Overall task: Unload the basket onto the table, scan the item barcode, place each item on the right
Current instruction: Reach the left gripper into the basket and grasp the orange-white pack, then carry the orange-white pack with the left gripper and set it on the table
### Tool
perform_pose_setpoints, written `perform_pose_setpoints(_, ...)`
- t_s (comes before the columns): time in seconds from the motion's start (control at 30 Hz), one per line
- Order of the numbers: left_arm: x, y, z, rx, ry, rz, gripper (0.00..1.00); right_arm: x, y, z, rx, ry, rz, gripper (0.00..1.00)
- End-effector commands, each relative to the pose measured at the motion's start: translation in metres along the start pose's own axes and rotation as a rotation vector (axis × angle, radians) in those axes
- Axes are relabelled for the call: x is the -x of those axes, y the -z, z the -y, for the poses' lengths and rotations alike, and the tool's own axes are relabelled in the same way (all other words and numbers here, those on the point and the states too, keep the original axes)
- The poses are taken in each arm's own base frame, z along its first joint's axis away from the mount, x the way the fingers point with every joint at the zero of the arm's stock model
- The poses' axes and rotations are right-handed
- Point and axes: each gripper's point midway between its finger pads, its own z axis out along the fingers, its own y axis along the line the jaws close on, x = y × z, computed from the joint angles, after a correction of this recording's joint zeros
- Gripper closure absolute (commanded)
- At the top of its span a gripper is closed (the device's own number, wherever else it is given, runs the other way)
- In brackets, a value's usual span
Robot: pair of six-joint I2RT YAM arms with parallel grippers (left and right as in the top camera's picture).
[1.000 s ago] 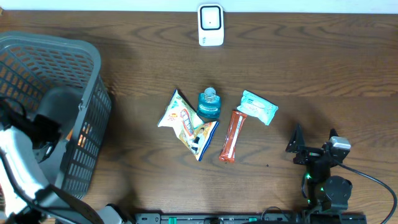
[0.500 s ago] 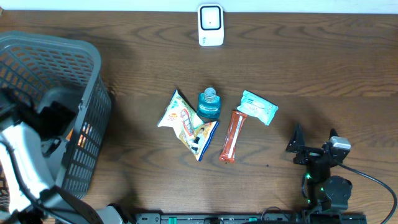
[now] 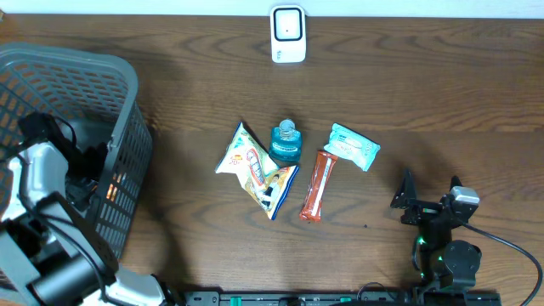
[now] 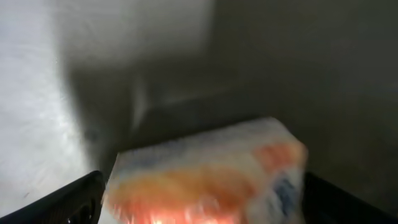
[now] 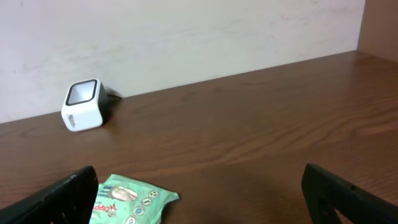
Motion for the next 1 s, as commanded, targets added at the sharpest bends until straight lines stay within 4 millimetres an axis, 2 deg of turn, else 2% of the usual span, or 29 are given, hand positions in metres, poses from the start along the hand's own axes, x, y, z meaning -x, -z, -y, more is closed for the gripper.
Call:
perform_pose_setpoints(0.0,-0.003,-0.016,-0.007,0.040,-0.008,-0.045,0.00,0.000,0.000,0.000,-0.001,0.007,0.001,0.01)
perform_pose_setpoints(0.1,-0.005,-0.024,-0.009,0.049,-0.005,-0.071,0.22,0.000,0.000,0.000,-0.001,0.007,0.001,0.01)
perform_pose_setpoints(0.17,-0.005,-0.024,-0.009,0.048,-0.005,-0.067,0.43,0.000,0.000,0.000,-0.001,0.007,0.001,0.01)
perform_pose_setpoints(0.2,-0.004,-0.023,-0.008,0.046,-0.005,-0.061,0.48,0.000,0.000,0.000,-0.001,0.007,0.001,0.01)
perform_pose_setpoints(0.3,0.000,-0.015,-0.007,0.039,-0.006,-0.041,0.58,0.000,0.000,0.000,-0.001,0.007,0.001,0.01)
perform_pose_setpoints(0.43,0.007,0.006,-0.006,0.024,0.006,0.004,0.62,0.000,0.000,0.000,-0.001,0.007,0.001,0.01)
perform_pose_setpoints(0.57,0.018,0.045,-0.007,-0.005,0.046,0.096,0.62,0.000,0.000,0.000,-0.001,0.007,0.001,0.01)
perform_pose_setpoints(0.6,0.022,0.067,-0.008,-0.022,0.077,0.148,0.62,0.000,0.000,0.000,-0.001,0.007,0.001,0.01)
perform_pose_setpoints(0.73,0.025,0.124,-0.010,-0.085,0.186,0.297,0.62,0.000,0.000,0.000,-0.001,0.007,0.001,0.01)
perform_pose_setpoints(0.83,0.016,0.168,-0.001,-0.188,0.230,0.412,0.62,0.000,0.000,0.000,-0.001,0.007,0.001,0.01)
perform_pose_setpoints(0.97,-0.011,0.227,0.027,-0.423,0.240,0.518,0.62,0.000,0.000,0.000,-0.001,0.007,0.001,0.01)
